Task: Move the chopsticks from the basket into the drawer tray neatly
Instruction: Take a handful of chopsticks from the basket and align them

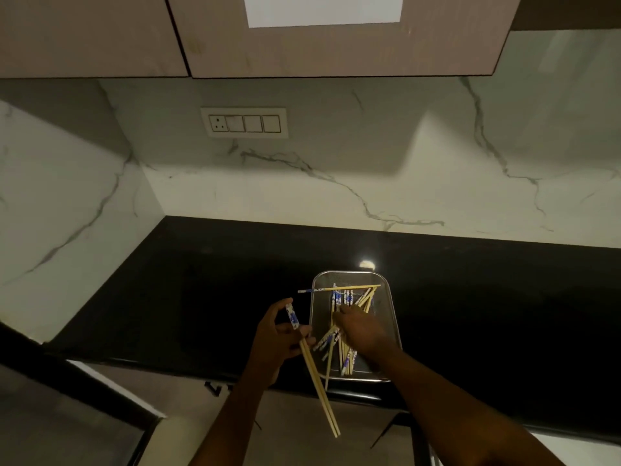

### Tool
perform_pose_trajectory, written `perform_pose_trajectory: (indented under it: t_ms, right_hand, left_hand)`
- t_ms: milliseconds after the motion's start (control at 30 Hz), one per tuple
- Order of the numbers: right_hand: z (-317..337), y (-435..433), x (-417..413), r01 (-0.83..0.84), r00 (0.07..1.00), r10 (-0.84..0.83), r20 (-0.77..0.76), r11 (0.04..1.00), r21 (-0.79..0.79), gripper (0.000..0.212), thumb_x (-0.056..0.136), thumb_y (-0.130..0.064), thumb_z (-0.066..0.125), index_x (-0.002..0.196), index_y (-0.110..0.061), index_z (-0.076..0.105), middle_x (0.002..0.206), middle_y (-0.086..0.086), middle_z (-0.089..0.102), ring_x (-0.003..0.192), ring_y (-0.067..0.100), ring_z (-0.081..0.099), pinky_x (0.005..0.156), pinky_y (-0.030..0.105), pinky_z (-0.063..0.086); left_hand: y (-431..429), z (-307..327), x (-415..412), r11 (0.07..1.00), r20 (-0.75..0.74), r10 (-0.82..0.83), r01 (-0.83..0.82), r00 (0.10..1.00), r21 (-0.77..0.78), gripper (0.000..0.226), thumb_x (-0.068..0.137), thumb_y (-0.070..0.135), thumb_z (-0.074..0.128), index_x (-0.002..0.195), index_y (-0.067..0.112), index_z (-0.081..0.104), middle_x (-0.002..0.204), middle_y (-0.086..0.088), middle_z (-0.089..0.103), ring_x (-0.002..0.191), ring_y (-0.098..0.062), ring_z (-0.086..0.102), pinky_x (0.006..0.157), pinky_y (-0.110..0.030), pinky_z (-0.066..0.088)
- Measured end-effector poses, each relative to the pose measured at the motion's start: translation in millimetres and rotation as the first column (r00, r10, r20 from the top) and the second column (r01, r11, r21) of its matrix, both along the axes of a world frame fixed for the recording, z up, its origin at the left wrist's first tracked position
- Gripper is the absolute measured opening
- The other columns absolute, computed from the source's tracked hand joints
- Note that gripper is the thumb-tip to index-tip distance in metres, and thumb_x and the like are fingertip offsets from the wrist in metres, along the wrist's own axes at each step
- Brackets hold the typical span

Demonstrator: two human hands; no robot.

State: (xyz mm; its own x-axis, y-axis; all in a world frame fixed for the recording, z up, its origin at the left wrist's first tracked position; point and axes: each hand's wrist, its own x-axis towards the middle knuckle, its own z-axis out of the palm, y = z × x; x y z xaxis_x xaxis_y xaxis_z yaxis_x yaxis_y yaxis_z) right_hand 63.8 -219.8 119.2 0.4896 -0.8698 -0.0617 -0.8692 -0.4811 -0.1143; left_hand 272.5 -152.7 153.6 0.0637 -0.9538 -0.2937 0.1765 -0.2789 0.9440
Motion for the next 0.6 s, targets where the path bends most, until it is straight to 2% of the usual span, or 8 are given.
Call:
perform_pose_trajectory:
  t_ms: [167,233,300,367,400,467,533,600]
  right_hand:
    - [4.0,-0.2,-12.5,0.013,0.997,-0.004,0.077,0.992,-0.123,0.028,0.096,-0.015,0.054,0.122,-0.019,0.062,0.122,0.004,0.06,0.111,0.019,0.056,0.092,0.037,0.053]
    - [12.0,0.5,-20.3,0.127,0.959,-0.087,0.27,0.982,-0.136,0.024,0.097,-0.017,0.049,0.113,-0.016,0.068,0.114,0.008,0.062,0.107,0.024,0.057,0.091,0.043,0.051]
    - [31.9,0.6,-26.0,0.269,0.854,-0.177,0.49,0.955,-0.124,0.023,0.097,-0.026,0.05,0.107,-0.024,0.071,0.106,0.0,0.063,0.103,0.018,0.056,0.083,0.033,0.05]
    - [59.3,6.3,-27.8,0.318,0.716,-0.225,0.661,0.948,-0.022,0.017,0.095,-0.035,0.054,0.099,-0.034,0.071,0.09,-0.019,0.064,0.091,-0.002,0.057,0.073,0.012,0.045]
    - [70.2,11.2,-26.5,0.27,0.631,-0.231,0.741,0.96,0.069,0.014,0.094,-0.033,0.058,0.093,-0.034,0.072,0.084,-0.019,0.069,0.084,-0.004,0.063,0.07,0.007,0.046]
    - [82.7,23.7,-25.2,0.148,0.49,-0.334,0.805,0.942,0.301,0.012,0.092,-0.027,0.064,0.087,-0.026,0.075,0.081,-0.007,0.076,0.074,0.005,0.073,0.068,0.013,0.055]
    - [85.3,39.4,-26.5,0.074,0.464,-0.422,0.779,0.894,0.441,0.011,0.091,-0.022,0.068,0.09,-0.016,0.077,0.082,0.007,0.078,0.075,0.022,0.076,0.071,0.03,0.061]
    - [83.8,55.1,-28.9,0.043,0.465,-0.448,0.764,0.873,0.485,0.012,0.091,-0.017,0.068,0.093,-0.009,0.077,0.085,0.015,0.077,0.078,0.031,0.075,0.07,0.036,0.061]
  left_hand:
    - [-0.2,3.5,-2.6,0.999,0.023,0.021,-0.021,1.0,-0.026,0.071,0.082,-0.001,0.077,0.139,0.027,0.045,0.097,-0.018,0.077,0.085,-0.034,0.077,0.066,-0.032,0.062]
    - [-0.5,4.5,-3.3,0.999,0.034,0.041,-0.039,0.999,-0.037,0.071,0.083,-0.002,0.076,0.141,0.026,0.045,0.1,-0.018,0.076,0.086,-0.033,0.077,0.068,-0.034,0.063]
    - [-1.2,7.2,-5.3,0.998,0.035,0.048,-0.047,0.998,-0.048,0.071,0.083,-0.002,0.076,0.141,0.026,0.045,0.103,-0.018,0.074,0.088,-0.033,0.077,0.069,-0.036,0.063]
    - [-2.3,11.4,-10.0,0.997,0.025,0.04,-0.038,0.999,-0.063,0.071,0.082,-0.001,0.077,0.14,0.026,0.046,0.103,-0.018,0.075,0.087,-0.032,0.077,0.068,-0.034,0.063]
    - [-3.2,13.4,-12.9,0.997,0.019,0.03,-0.029,0.999,-0.071,0.071,0.082,-0.001,0.078,0.14,0.026,0.046,0.102,-0.018,0.076,0.087,-0.032,0.077,0.067,-0.033,0.062]
    - [-4.8,19.6,-22.3,0.996,0.015,0.002,0.0,1.0,-0.092,0.071,0.081,0.002,0.08,0.138,0.029,0.048,0.1,-0.015,0.077,0.085,-0.031,0.078,0.066,-0.032,0.062]
    - [-5.2,27.9,-35.4,0.991,0.038,-0.045,0.05,0.998,-0.127,0.068,0.079,0.009,0.083,0.132,0.037,0.052,0.102,-0.008,0.078,0.087,-0.029,0.078,0.066,-0.031,0.062]
    - [-4.2,35.5,-50.3,0.984,0.073,-0.087,0.098,0.993,-0.152,0.067,0.077,0.015,0.086,0.13,0.041,0.053,0.105,0.002,0.078,0.09,-0.022,0.078,0.065,-0.028,0.061]
